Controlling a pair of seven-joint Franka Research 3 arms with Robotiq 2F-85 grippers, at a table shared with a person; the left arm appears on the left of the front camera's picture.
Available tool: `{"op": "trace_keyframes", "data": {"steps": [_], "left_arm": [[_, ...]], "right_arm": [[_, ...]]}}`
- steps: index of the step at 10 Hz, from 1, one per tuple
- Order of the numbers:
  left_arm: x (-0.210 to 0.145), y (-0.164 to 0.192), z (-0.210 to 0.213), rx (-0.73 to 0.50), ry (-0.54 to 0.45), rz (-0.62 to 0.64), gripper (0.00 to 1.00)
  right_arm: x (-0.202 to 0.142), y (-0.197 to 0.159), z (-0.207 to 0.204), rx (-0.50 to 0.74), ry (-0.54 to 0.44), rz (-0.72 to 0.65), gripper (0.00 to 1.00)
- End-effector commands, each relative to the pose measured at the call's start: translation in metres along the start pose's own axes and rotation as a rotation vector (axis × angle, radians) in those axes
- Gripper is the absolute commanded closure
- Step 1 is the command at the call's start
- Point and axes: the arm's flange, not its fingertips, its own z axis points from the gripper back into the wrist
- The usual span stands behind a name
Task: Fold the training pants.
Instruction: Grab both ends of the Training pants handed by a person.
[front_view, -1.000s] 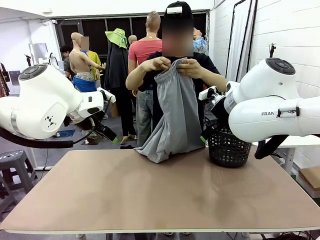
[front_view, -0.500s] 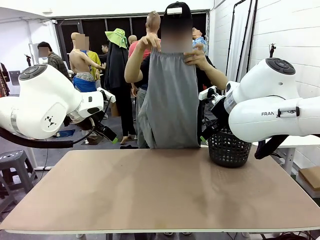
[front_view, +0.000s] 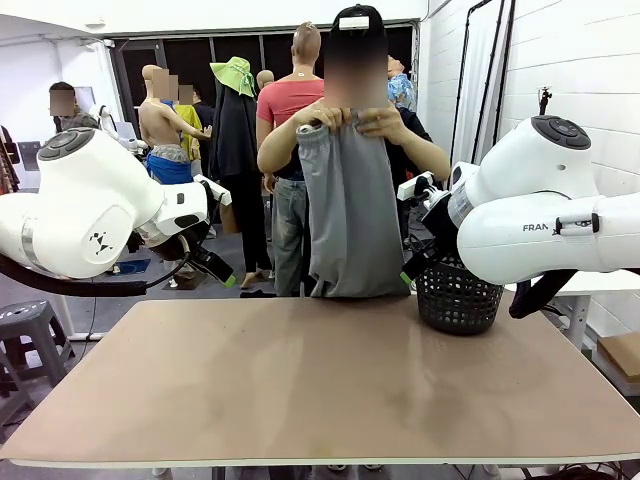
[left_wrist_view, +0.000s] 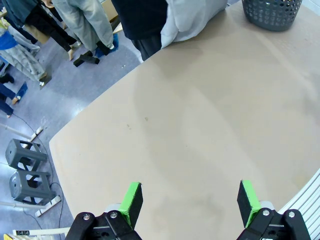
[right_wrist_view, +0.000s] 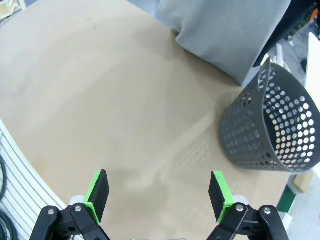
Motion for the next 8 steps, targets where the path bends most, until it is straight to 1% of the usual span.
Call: {"op": "trace_keyframes", "data": {"steps": [1,8], "left_arm": [[0.0003,-0.0001,0.0005,0.001,-0.002,0.000,0.00],[0.0003,-0.0001,0.0005,0.001,-0.002,0.000,0.00]], "right_arm": [[0.0000,0.0002,-0.0001,0.008,-0.002,-0.005,0.00],[0.0000,0.0002,-0.0001,0.008,-0.002,-0.005,0.00]]}}
